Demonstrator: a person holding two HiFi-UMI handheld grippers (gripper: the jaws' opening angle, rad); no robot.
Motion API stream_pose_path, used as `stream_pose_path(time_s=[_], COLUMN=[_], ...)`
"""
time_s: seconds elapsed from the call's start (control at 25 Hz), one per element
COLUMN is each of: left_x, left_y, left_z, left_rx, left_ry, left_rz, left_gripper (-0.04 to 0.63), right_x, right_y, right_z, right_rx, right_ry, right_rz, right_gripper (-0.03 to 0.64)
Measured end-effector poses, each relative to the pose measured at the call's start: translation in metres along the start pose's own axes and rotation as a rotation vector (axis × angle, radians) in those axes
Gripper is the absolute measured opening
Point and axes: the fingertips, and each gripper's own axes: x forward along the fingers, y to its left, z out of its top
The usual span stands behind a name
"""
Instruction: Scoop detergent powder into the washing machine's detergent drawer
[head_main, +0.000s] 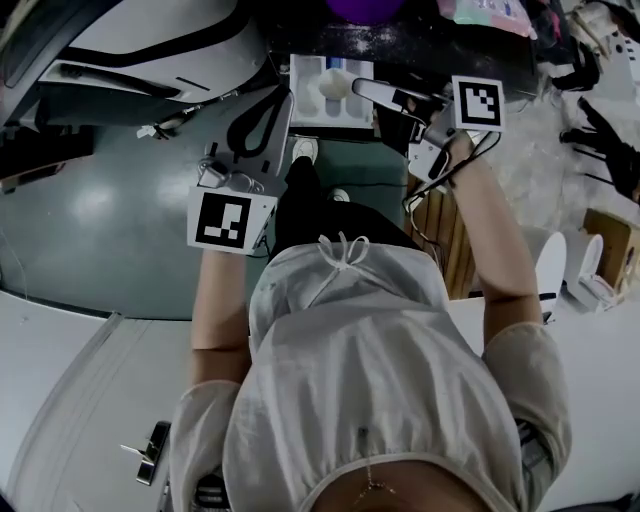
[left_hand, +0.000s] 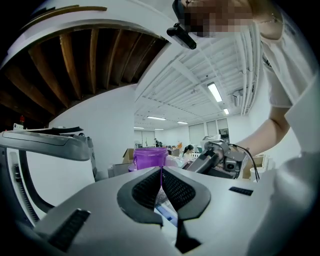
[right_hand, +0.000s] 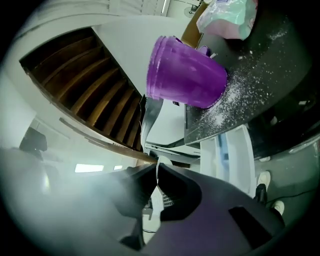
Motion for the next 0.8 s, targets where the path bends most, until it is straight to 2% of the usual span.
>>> stream_pose_path(time_s=[0.16, 0.32, 0.4, 0.52, 0.8], left_x=[-0.01, -0.016, -0.019, -0.024, -0.035], left_y=[0.002, 0.004, 0.006, 0.011, 0.017], left_z=[-0.017, -0.035, -0.042, -0.05, -0.07], left_rx=[-0.028, -0.049, -0.053, -0.07, -0.11], left_ry=[0.004, 0.025, 0.036, 0.033, 0.065], left_rz=[0.019, 0.025, 0.029, 0.045, 0.074], left_gripper=[0.027, 0.026, 0.026, 0.026, 0.026], right_x=[0.017, 0.031, 0.04, 0.054, 0.074], right_y=[-0.024, -0.046, -0.051, -0.058, -0.084], right_z=[-0.008, -0.013, -0.016, -0.015, -0.023], right_rx=[-0.006, -0.06, -0.149, -0.349, -0.601], right_ry=[0.026, 0.056, 0.09, 0.156, 0.283], right_rz=[-0.053, -0.179, -0.219, -0.268, -0.459], right_gripper=[0.01, 0.011, 0.011, 0.011, 0.011])
